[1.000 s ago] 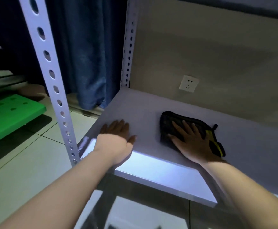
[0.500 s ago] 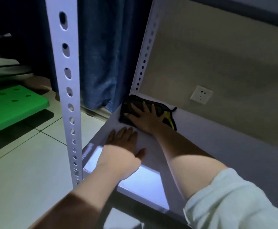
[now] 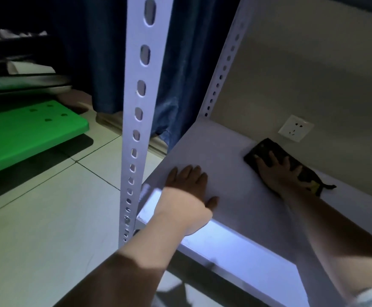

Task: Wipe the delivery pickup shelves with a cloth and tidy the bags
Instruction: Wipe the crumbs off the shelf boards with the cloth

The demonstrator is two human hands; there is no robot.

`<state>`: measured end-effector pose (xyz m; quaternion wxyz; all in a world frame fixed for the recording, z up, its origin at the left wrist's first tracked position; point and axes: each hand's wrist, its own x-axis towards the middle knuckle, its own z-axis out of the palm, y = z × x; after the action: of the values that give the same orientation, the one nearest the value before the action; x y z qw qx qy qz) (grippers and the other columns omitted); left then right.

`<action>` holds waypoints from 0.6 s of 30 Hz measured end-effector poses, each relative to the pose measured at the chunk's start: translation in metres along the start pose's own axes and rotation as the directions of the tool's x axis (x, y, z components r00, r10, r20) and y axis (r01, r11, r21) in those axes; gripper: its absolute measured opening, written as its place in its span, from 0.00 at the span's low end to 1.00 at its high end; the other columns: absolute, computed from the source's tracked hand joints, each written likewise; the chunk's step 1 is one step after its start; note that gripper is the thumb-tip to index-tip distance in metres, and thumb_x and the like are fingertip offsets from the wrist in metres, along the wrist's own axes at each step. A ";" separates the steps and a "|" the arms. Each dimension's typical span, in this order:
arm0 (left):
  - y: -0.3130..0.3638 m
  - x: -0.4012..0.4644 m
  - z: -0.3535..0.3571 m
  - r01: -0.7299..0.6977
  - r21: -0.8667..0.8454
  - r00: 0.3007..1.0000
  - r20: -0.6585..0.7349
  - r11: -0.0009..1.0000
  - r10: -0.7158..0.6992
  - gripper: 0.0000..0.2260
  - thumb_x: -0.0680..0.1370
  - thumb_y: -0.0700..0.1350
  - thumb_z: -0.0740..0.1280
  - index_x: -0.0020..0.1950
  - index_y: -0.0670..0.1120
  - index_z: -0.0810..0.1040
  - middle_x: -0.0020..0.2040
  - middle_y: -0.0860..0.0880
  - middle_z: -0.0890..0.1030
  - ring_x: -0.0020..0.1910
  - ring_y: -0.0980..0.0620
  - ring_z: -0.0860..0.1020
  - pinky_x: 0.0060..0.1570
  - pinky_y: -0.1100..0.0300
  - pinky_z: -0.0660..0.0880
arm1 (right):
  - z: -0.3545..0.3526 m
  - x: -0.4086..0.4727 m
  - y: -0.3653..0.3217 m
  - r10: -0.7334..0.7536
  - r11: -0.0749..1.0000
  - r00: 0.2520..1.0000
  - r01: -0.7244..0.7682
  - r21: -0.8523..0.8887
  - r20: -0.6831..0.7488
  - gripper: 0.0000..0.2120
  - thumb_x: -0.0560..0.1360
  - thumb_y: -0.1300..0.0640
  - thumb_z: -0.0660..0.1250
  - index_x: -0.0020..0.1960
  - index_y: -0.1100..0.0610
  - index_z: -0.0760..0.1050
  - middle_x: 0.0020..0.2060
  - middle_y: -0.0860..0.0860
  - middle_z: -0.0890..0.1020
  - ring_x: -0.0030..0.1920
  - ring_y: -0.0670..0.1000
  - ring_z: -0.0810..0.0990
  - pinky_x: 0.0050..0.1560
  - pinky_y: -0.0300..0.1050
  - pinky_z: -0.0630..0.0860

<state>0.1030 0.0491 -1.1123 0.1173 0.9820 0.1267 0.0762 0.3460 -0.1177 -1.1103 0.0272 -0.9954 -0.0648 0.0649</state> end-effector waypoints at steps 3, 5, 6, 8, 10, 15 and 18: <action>0.000 0.000 -0.003 0.006 0.008 1.000 0.021 1.000 -0.006 0.29 0.79 0.61 0.53 0.77 0.50 0.55 0.78 0.50 0.54 0.76 0.50 0.52 0.74 0.50 0.45 | 0.011 -0.036 0.011 -0.218 0.974 0.975 0.220 -0.061 0.032 0.44 0.57 0.17 0.28 0.72 0.27 0.43 0.77 0.41 0.42 0.77 0.58 0.40 0.68 0.74 0.39; 0.001 -0.001 -0.005 0.008 0.027 0.999 0.040 1.000 -0.009 0.30 0.78 0.62 0.53 0.77 0.50 0.55 0.78 0.50 0.55 0.76 0.50 0.53 0.74 0.51 0.46 | 0.007 -0.085 0.017 -0.308 0.951 0.951 0.309 -0.027 0.033 0.40 0.61 0.18 0.32 0.72 0.27 0.41 0.76 0.38 0.41 0.77 0.55 0.39 0.70 0.70 0.38; 0.003 -0.001 -0.007 0.005 0.047 0.999 0.049 0.999 -0.008 0.29 0.79 0.61 0.53 0.77 0.49 0.55 0.78 0.50 0.55 0.76 0.50 0.54 0.74 0.51 0.47 | 0.005 -0.110 0.023 -0.328 0.944 0.944 0.329 -0.021 0.035 0.40 0.60 0.18 0.33 0.71 0.27 0.39 0.75 0.37 0.42 0.77 0.54 0.39 0.71 0.69 0.38; 0.009 0.000 -0.012 0.005 0.104 0.998 0.066 0.995 -0.011 0.29 0.79 0.61 0.53 0.76 0.47 0.56 0.77 0.48 0.57 0.75 0.48 0.57 0.73 0.50 0.52 | 0.000 -0.157 0.034 -0.393 0.918 0.919 0.394 -0.044 0.025 0.42 0.55 0.17 0.30 0.69 0.25 0.33 0.75 0.38 0.39 0.77 0.53 0.37 0.72 0.65 0.37; 0.019 0.005 -0.017 0.037 0.141 0.991 0.122 0.989 -0.054 0.30 0.79 0.62 0.51 0.76 0.45 0.57 0.77 0.45 0.58 0.74 0.45 0.58 0.71 0.48 0.56 | -0.010 -0.192 0.057 -0.464 0.882 0.883 0.468 -0.047 0.073 0.41 0.54 0.17 0.27 0.66 0.24 0.30 0.74 0.39 0.34 0.76 0.51 0.33 0.73 0.60 0.36; 0.054 0.001 -0.014 0.113 0.193 0.944 0.284 0.975 -0.166 0.32 0.80 0.62 0.47 0.78 0.45 0.48 0.79 0.45 0.47 0.77 0.43 0.48 0.73 0.41 0.50 | -0.024 -0.247 0.140 -0.559 0.807 0.801 0.585 -0.081 0.215 0.35 0.65 0.19 0.40 0.68 0.25 0.31 0.76 0.37 0.43 0.77 0.47 0.39 0.74 0.55 0.49; 0.086 -0.006 -0.010 0.073 0.139 0.961 0.255 0.988 -0.107 0.29 0.80 0.61 0.48 0.76 0.46 0.54 0.78 0.46 0.52 0.76 0.45 0.53 0.72 0.44 0.53 | -0.029 -0.260 0.187 -0.527 0.812 0.809 0.570 -0.128 0.259 0.38 0.65 0.20 0.44 0.67 0.26 0.27 0.76 0.38 0.42 0.77 0.48 0.43 0.70 0.55 0.57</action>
<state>0.1158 -0.0316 -1.0817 0.0730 0.9821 0.1595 -0.0681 0.1179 -0.3387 -1.0611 -0.0620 -0.9185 -0.3594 0.1527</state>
